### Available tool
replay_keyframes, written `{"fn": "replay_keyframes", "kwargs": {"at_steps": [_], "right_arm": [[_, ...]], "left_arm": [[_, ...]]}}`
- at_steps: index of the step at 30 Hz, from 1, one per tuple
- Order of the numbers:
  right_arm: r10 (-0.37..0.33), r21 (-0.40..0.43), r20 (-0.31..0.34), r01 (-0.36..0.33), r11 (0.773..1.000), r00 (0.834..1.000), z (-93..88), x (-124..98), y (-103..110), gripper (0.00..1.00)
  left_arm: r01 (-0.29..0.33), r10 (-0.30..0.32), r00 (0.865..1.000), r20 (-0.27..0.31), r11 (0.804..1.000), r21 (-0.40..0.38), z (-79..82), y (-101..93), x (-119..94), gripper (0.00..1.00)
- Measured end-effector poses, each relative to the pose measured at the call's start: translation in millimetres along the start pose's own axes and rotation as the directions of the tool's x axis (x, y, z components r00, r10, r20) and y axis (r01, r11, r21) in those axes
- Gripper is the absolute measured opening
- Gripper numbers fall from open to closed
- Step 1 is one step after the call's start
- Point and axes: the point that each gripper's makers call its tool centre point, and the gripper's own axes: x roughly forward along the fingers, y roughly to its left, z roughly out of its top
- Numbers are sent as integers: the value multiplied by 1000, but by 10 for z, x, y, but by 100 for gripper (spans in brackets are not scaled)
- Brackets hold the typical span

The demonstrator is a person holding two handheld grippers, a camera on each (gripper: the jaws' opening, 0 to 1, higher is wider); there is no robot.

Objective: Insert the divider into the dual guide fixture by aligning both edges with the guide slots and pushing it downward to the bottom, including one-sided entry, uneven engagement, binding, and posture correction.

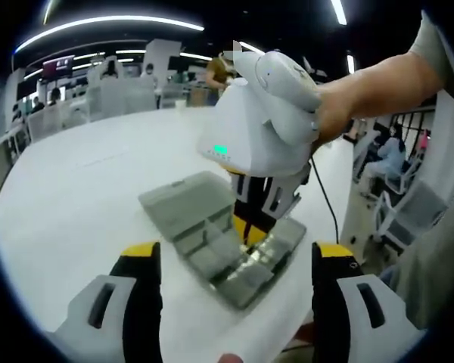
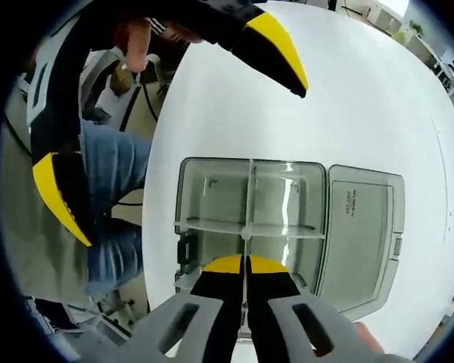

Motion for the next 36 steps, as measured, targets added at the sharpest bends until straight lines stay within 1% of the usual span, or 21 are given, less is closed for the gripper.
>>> {"fn": "replay_keyframes", "kwargs": {"at_steps": [10,17,20,36], "right_arm": [[3,-4,-5,-3,1000,1000,0,12,6,0],[6,-5,4,-6,1000,1000,0,27,6,0],[13,9,15,-13,1000,1000,-4,30,1,0],[10,16,24,-10,1000,1000,-3,59,2,0]], "left_arm": [[-1,1,1000,0,1000,-3,20,-3,19,79],[0,0,1000,-7,1000,-1,6,-6,28,79],[2,-2,1000,-7,1000,-3,6,-13,31,79],[13,-13,1000,-22,1000,8,5,-57,41,79]]}}
